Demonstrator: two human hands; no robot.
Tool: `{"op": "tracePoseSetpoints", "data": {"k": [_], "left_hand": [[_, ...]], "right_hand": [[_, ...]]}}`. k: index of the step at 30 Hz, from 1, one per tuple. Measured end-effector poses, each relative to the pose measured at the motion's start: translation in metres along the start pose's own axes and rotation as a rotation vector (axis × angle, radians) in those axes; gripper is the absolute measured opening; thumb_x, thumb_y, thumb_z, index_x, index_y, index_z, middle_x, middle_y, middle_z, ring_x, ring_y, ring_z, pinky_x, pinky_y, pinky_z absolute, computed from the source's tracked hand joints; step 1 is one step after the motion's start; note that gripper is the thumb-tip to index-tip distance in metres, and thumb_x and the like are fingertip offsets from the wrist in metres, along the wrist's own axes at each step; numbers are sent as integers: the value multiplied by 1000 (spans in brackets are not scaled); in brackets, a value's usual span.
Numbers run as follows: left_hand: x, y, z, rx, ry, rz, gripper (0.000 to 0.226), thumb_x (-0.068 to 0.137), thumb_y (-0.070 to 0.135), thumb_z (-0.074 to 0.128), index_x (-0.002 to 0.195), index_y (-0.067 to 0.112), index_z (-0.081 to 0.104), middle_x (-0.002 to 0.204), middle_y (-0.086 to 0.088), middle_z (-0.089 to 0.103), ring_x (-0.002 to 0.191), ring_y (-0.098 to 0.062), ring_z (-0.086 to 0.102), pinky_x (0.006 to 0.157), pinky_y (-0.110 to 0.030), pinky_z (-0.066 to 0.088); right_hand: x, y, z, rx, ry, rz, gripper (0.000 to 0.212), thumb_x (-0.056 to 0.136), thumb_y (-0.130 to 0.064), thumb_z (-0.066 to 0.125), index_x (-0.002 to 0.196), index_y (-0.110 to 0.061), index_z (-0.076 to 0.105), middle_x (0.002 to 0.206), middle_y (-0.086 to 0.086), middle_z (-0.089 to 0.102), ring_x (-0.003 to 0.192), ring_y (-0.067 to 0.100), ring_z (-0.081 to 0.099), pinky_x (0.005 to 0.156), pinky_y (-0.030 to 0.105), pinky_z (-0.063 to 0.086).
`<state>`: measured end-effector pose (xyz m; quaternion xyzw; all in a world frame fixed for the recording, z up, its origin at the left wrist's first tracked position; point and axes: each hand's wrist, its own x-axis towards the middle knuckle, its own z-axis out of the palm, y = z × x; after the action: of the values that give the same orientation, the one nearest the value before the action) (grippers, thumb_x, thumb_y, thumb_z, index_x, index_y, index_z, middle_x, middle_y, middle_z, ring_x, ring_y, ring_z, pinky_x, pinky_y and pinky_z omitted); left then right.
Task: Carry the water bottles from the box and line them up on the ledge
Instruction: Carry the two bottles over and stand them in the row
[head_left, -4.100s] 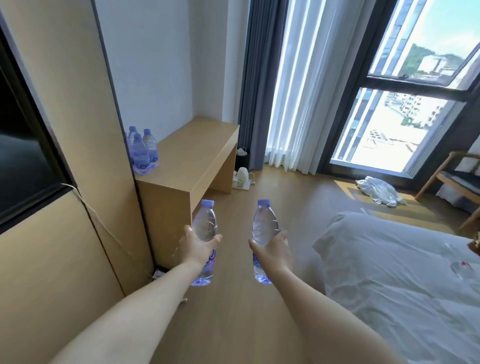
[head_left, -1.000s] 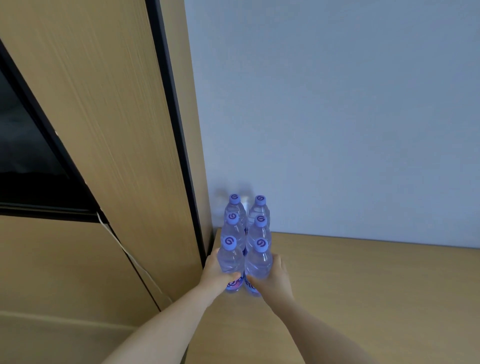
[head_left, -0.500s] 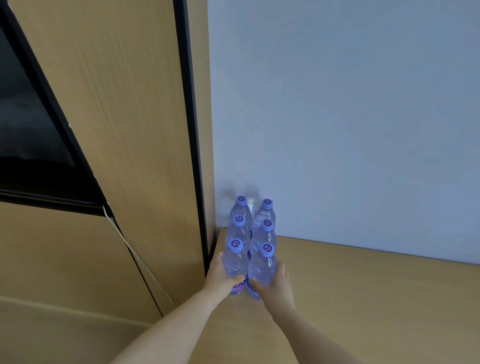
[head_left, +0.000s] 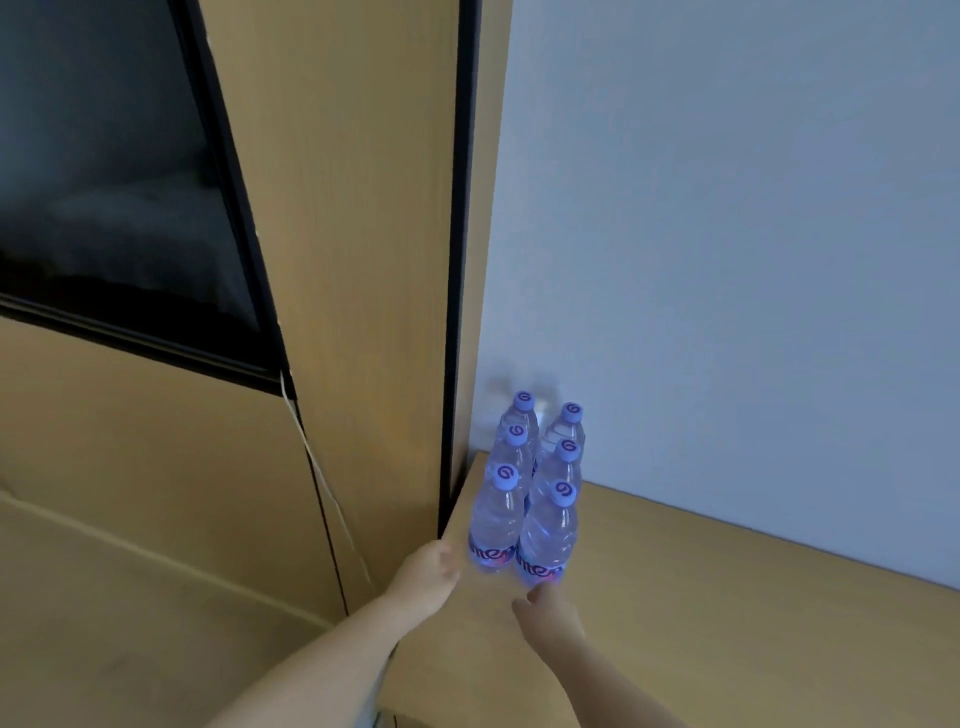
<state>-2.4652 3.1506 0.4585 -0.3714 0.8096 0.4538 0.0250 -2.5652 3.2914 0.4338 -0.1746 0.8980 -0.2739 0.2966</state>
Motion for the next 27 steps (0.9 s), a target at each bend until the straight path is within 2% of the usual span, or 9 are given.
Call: {"op": "tracePoseSetpoints", "data": {"k": [2, 4, 6, 8, 11, 14, 17, 20, 27], "left_hand": [[-19, -13, -2, 106, -24, -47, 23, 98, 18, 47, 118, 12, 58, 111, -2, 60, 98, -17, 57, 88, -29, 47], [-38, -28, -4, 174, -1, -104, 22, 99, 21, 43, 112, 16, 60, 108, 0, 61, 98, -17, 59, 88, -31, 48], [-59, -44, -9, 237, 81, -187, 23, 100, 22, 40, 112, 19, 60, 109, 0, 63, 100, -19, 60, 86, -32, 49], [-79, -60, -19, 294, 183, -277, 23, 100, 22, 38, 109, 20, 59, 103, 1, 63, 97, -20, 61, 79, -32, 48], [-112, -89, -43, 345, 284, -424, 23, 99, 23, 36, 104, 19, 58, 102, -2, 64, 98, -24, 62, 73, -30, 43], [-140, -123, -73, 332, 355, -586, 30, 96, 27, 41, 116, 16, 61, 120, -8, 64, 113, -27, 61, 88, -33, 47], [-164, -157, -101, 316, 401, -704, 30, 95, 24, 44, 118, 13, 62, 124, -9, 64, 116, -26, 61, 91, -33, 47], [-190, -194, -136, 292, 462, -773, 31, 96, 22, 42, 117, 13, 63, 122, -9, 65, 114, -26, 62, 90, -33, 48], [-245, -300, -249, 230, 626, -882, 31, 94, 23, 41, 116, 12, 61, 120, -10, 65, 112, -28, 62, 85, -32, 48]], "right_hand": [[-7, -4, 10, -73, -63, -61, 21, 91, -17, 50, 74, -15, 37, 73, -2, 38, 67, 15, 40, 60, 25, 33], [-16, -13, 21, -142, -136, -118, 12, 95, -25, 49, 92, -15, 43, 92, 0, 50, 83, 17, 49, 73, 26, 40], [-23, -25, 37, -238, -199, -211, 19, 98, -31, 46, 107, -14, 46, 111, 6, 56, 97, 22, 54, 83, 29, 43], [-32, -42, 55, -311, -217, -322, 29, 99, -31, 46, 118, -10, 51, 119, 9, 58, 109, 25, 57, 87, 29, 44], [-56, -72, 85, -355, -275, -451, 27, 99, -31, 46, 114, -10, 55, 110, 7, 62, 100, 23, 61, 82, 31, 48], [-79, -105, 115, -395, -354, -563, 21, 98, -33, 45, 101, -13, 50, 94, 2, 57, 80, 18, 57, 69, 31, 47], [-99, -143, 147, -506, -411, -671, 22, 99, -35, 45, 104, -13, 49, 90, 3, 57, 74, 19, 55, 62, 29, 44], [-119, -187, 185, -631, -430, -783, 25, 99, -38, 46, 103, -13, 48, 96, 4, 59, 83, 23, 60, 68, 32, 50], [-169, -316, 296, -726, -441, -927, 40, 97, -44, 48, 122, -13, 53, 120, 8, 63, 112, 28, 61, 90, 39, 52]]}}
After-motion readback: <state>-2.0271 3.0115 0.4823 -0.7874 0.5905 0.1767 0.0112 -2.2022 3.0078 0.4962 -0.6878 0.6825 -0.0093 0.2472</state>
